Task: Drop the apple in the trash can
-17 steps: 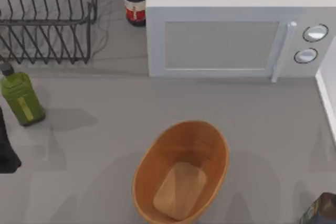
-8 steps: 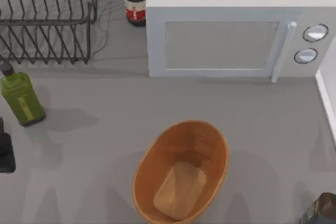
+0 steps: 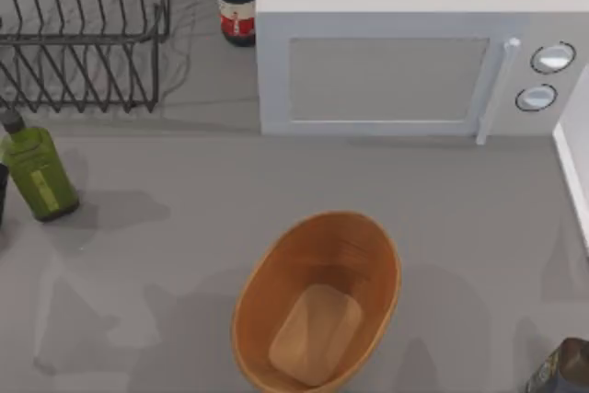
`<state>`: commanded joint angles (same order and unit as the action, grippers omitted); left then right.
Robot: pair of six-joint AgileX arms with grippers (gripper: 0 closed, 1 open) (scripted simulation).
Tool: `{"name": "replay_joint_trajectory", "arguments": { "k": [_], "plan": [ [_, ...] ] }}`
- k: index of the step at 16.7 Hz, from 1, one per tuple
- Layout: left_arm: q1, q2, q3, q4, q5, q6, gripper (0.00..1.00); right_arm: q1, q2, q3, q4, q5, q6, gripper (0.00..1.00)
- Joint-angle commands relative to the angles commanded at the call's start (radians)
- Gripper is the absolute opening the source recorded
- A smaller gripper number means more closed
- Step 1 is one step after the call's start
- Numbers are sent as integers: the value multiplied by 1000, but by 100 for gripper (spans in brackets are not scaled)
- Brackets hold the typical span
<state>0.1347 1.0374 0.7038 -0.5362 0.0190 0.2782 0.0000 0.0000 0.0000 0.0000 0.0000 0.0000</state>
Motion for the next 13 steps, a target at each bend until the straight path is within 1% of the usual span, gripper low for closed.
{"name": "replay_joint_trajectory", "arguments": {
  "k": [3,6,8,11,13],
  "plan": [
    [25,230,139,-116,-12,66,100,0,0,0,0,0,0,100],
    [61,490,297,-259,-2,121,100,0,0,0,0,0,0,100],
    [83,626,386,-344,9,151,100,0,0,0,0,0,0,100],
    [105,761,519,-419,24,189,100,0,0,0,0,0,0,100],
    [111,806,578,-433,34,209,100,0,0,0,0,0,0,100]
  ]
}}
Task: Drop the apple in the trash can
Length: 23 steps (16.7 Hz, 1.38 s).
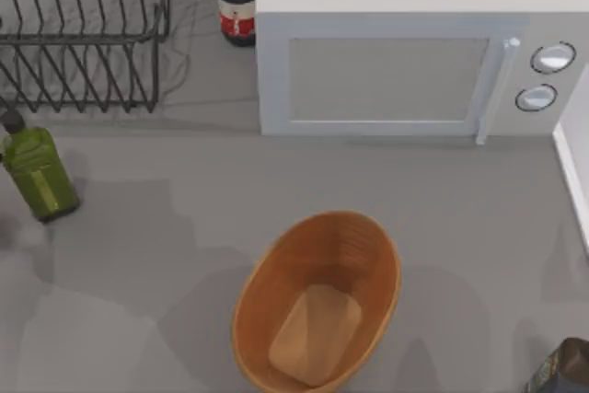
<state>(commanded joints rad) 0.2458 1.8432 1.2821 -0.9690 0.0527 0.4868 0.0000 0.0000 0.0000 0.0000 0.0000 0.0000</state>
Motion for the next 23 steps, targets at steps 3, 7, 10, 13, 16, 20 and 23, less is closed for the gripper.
{"name": "replay_joint_trajectory", "arguments": {
  "k": [3,7,10,13,16,20,23],
  "plan": [
    [0,13,27,2,7,6,100,0,0,0,0,0,0,100],
    [-4,9,24,3,5,5,100,0,0,0,0,0,0,100],
    [1,0,-7,21,4,5,100,0,0,0,0,0,0,100],
    [2,-1,-83,94,3,7,100,0,0,0,0,0,0,100],
    [2,33,-141,182,3,10,100,0,0,0,0,0,0,100],
    [-4,115,-126,252,6,3,100,0,0,0,0,0,0,100],
    [-11,138,-103,258,7,-3,100,0,0,0,0,0,0,100]
  ]
}}
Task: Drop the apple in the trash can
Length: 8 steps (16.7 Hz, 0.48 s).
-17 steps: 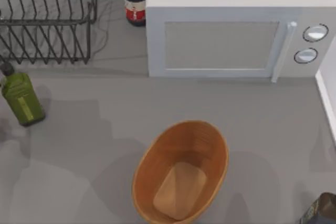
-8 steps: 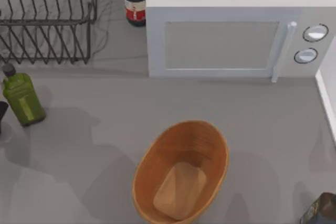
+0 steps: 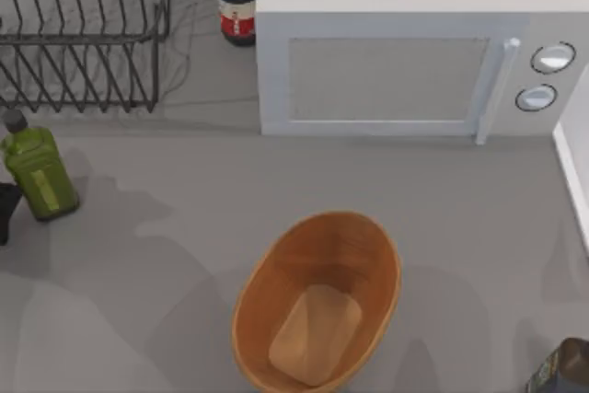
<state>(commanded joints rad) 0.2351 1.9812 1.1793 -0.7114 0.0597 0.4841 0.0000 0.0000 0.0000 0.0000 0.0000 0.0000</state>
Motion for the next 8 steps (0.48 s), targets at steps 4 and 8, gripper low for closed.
{"name": "replay_joint_trajectory", "arguments": {
  "k": [4,8],
  "plan": [
    [0,0,0,0,0,0,92,0,0,0,0,0,0,100],
    [0,0,0,0,0,0,62,0,0,0,0,0,0,100]
  ]
}}
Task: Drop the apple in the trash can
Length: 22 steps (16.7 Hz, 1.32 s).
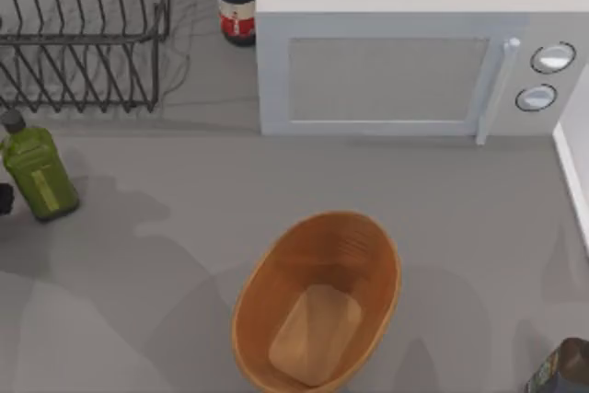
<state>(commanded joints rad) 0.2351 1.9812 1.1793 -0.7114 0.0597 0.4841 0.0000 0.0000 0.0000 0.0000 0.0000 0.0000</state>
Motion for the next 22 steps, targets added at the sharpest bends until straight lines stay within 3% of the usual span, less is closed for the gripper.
{"name": "replay_joint_trajectory", "arguments": {
  "k": [8,22],
  "plan": [
    [0,0,0,0,0,0,2,0,0,0,0,0,0,100],
    [33,-46,-26,-58,-10,5,0,0,0,0,0,0,0,100]
  ]
}}
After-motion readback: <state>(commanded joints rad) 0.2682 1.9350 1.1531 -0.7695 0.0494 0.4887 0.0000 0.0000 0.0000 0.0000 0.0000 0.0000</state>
